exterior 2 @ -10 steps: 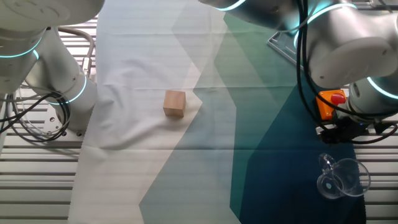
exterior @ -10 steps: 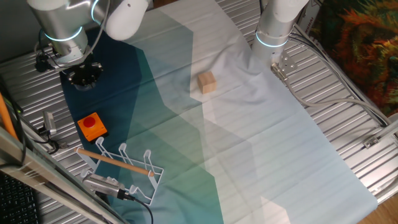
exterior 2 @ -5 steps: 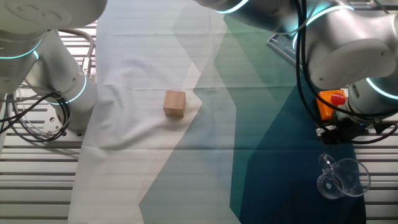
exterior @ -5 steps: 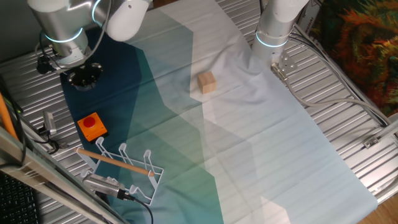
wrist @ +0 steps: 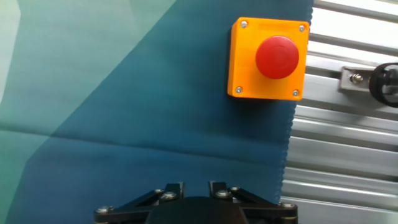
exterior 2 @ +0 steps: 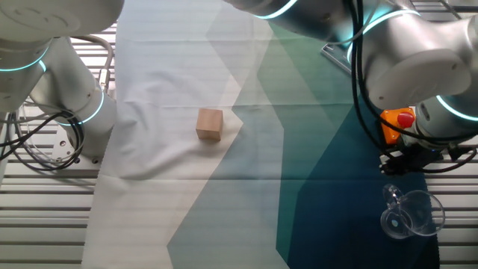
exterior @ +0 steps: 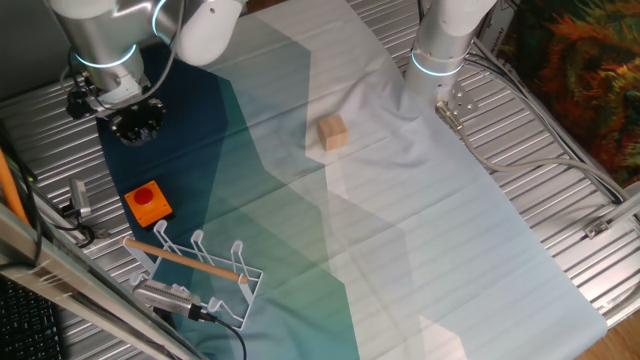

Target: Put the cup on the cup rack

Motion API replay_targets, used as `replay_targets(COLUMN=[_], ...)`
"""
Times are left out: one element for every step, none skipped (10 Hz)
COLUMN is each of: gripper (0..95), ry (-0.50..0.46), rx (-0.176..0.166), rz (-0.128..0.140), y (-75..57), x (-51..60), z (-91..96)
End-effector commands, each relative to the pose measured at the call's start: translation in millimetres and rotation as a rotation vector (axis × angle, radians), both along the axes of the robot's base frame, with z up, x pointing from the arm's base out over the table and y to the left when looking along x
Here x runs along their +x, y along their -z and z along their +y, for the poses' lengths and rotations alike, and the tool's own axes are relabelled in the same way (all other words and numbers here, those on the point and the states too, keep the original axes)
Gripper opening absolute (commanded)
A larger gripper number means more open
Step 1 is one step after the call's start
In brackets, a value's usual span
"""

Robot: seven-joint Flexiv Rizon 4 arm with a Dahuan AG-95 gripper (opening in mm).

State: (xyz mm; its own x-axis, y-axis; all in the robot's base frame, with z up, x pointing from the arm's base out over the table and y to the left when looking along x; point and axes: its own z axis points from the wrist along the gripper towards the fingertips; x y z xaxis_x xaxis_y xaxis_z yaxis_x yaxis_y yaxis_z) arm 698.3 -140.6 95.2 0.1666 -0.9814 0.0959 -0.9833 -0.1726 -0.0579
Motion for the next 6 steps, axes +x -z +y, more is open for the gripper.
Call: replay_targets(gripper=[19.0, 19.0, 19.0, 19.0, 19.0, 19.0], ry=[-0.008, -0.012, -0.014, -0.017, -0.019, -0.018], rx=[-0.018, -0.023, -0.023, -0.028, -0.030, -0.036], rz=[-0.008, -0.010, -0.011, -0.010, -0.012, -0.011], y=[1.0, 1.7, 4.4, 7.0, 7.7, 9.3], x=[-0.2, 0.0, 0.6, 1.2, 1.3, 1.8], z=[-0.5, -0.7, -1.3, -2.1, -2.3, -3.3])
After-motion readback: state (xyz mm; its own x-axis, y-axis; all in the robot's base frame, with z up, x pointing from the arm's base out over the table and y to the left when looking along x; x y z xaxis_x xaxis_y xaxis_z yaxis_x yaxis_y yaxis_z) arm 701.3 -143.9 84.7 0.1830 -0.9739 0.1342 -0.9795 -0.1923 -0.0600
